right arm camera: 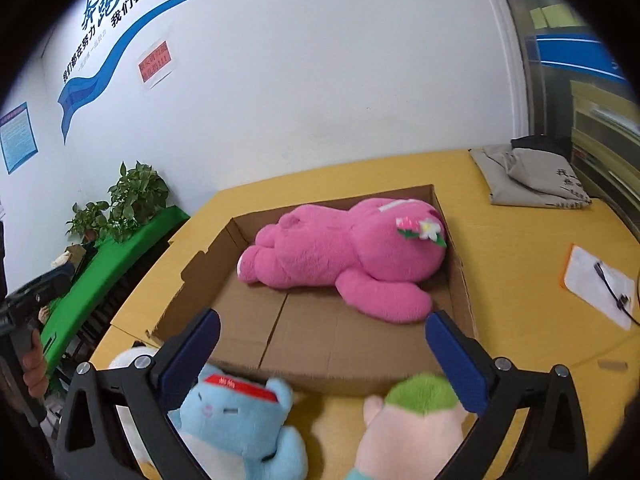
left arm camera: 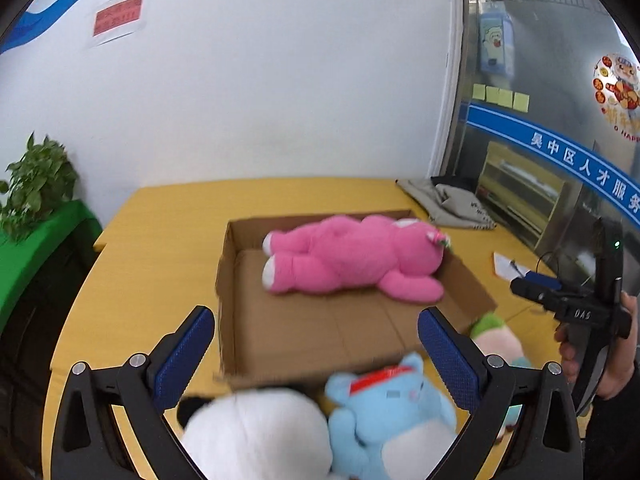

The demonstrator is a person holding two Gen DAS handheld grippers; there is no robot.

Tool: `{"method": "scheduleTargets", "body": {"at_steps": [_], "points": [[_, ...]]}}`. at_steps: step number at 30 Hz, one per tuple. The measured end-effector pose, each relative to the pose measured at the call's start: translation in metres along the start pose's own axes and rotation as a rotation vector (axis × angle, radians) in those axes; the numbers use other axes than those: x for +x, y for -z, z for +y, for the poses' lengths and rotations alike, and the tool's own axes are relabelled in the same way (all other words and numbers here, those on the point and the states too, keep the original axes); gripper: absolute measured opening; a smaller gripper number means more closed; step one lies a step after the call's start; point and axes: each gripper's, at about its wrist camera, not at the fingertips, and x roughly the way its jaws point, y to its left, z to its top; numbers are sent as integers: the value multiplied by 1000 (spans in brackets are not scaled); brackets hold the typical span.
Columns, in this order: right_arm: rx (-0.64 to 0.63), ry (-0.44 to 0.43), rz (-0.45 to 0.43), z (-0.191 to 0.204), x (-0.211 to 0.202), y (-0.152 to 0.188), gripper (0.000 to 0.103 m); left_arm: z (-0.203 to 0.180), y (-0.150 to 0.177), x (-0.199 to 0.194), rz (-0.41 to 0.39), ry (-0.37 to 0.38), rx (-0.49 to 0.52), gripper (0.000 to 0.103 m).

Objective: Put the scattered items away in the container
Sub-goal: 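Withdraw both open tools and move them toward the white panda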

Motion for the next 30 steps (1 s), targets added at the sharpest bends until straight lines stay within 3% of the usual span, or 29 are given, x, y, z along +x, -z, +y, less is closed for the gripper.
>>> {"method": "scheduleTargets", "body": {"at_steps": [11, 17, 30], "points": [[-81, 56, -16, 31, -33, 72, 103, -24, 78, -3, 50, -9, -22, 103], [-71, 64, -25, 34, -40, 89, 103, -37, 94, -4, 24, -27, -14, 103], [-84, 127, 4, 46, -33, 108, 103, -38, 115, 18, 79, 25, -45, 103]]}}
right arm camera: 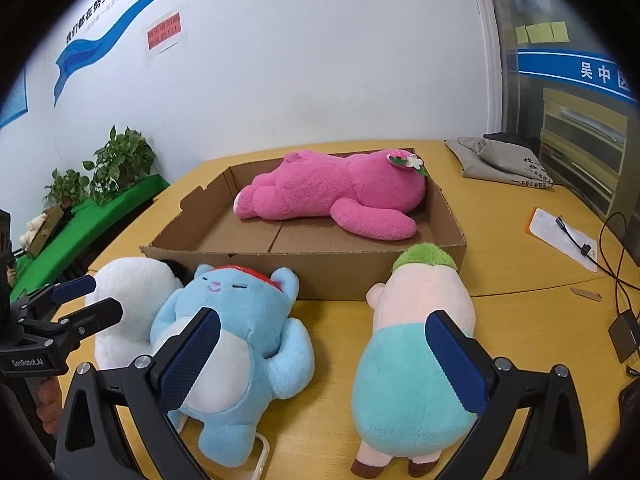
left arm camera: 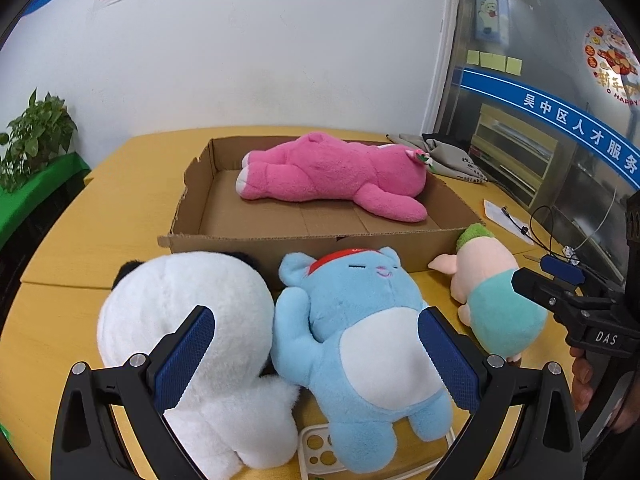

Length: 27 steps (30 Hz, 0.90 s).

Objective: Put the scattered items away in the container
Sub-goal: 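Withdraw both open tools and move them toward the white panda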

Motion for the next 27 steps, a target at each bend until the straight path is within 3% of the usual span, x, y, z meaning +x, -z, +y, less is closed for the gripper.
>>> {"method": "scheduleTargets", "body": {"at_steps": [27], "points": [[-12, 36, 3, 16, 2, 2, 103, 18, 8, 0, 9, 38, -37, 103]]}}
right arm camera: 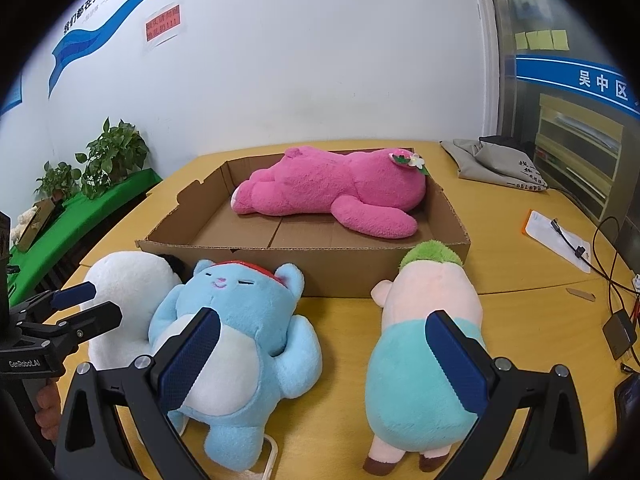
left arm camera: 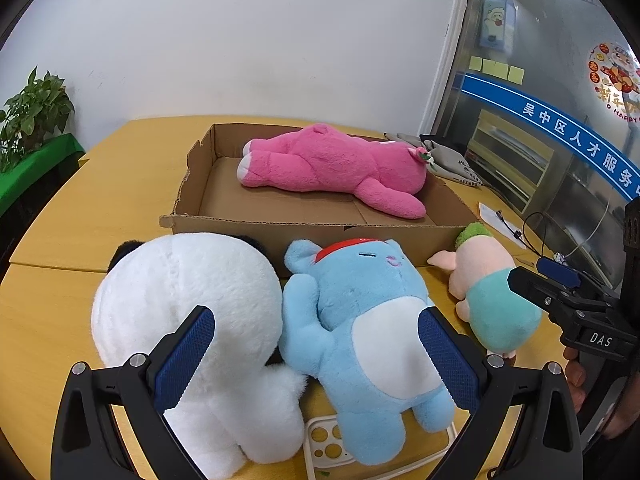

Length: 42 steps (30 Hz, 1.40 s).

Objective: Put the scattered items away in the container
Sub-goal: 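Withdraw both open tools and move them toward the white panda, then close the left gripper on the white panda while the right gripper also grips it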

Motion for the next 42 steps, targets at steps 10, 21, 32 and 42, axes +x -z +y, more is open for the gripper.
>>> {"method": "scheduleTargets", "body": {"at_steps": [10, 21, 32, 42], "points": [[-39, -107, -14, 17, -3, 3, 103, 31, -4, -15, -6, -3, -16, 103], [-188, -307, 61, 97, 21, 9, 103, 111, -5, -4, 59, 10, -127, 103], [-394, -532, 202, 210, 73, 26, 103, 150, 7, 36, 171, 177, -202, 101], [-455, -300, 167, 250, 107, 62, 94, 150, 5, 35, 184, 212, -179, 83]]}}
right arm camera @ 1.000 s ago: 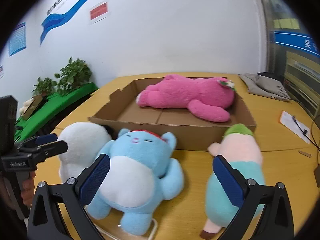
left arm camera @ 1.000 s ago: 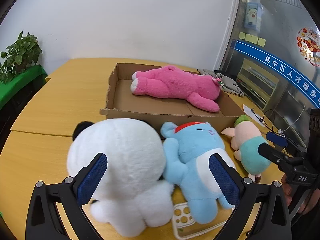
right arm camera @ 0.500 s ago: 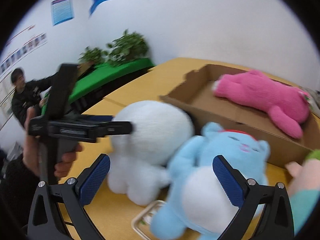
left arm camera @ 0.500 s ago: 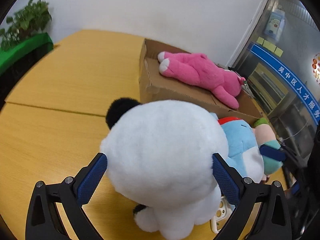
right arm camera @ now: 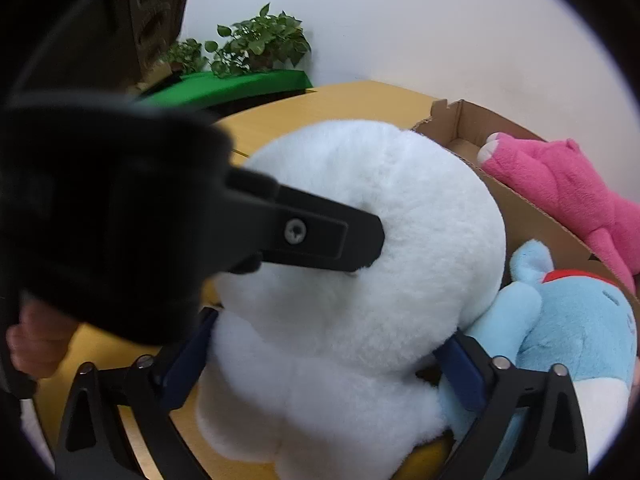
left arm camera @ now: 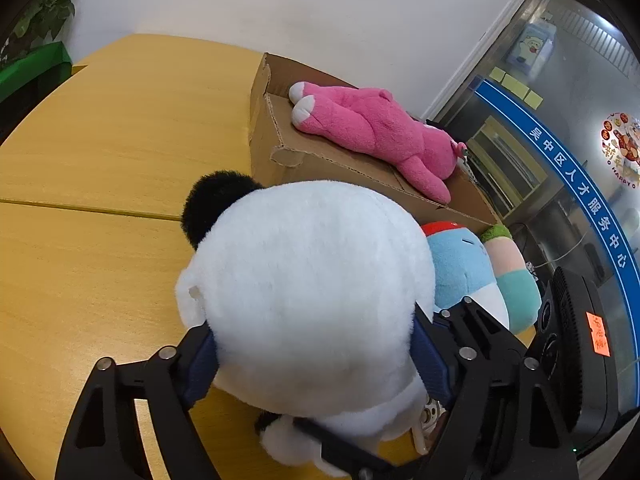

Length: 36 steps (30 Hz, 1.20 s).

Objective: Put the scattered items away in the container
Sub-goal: 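Close the left gripper on the white panda while the right gripper also grips it, then lift the panda with both grippers, lower it into the box, open both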

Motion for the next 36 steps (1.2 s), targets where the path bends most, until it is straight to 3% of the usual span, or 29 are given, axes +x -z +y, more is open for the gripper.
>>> {"method": "scheduleTargets", "body": {"at_steps": [2, 5, 9, 15, 20, 30, 36], "points": [[29, 6, -9, -3, -4, -1, 81, -1, 0, -5, -11, 5, 0, 80], [85, -41, -45, -10, -17, -2, 70, -6, -3, -16, -33, 15, 10, 75], [161, -113, -94, -21, -37, 1, 67, -23, -10, -31, -60, 6, 50, 73], [185, -126, -195, -28, -75, -14, 67, -51, -32, -63, -131, 6, 112, 73], [195, -120, -278, -46, -104, -35, 67, -78, -70, -75, -171, 2, 197, 73], [193, 29, -365, -118, -114, -105, 67, -112, -182, -34, -199, 100, 312, 73], [255, 17, -336, -175, -82, -122, 67, -95, -218, 20, -160, 132, 288, 73]]}}
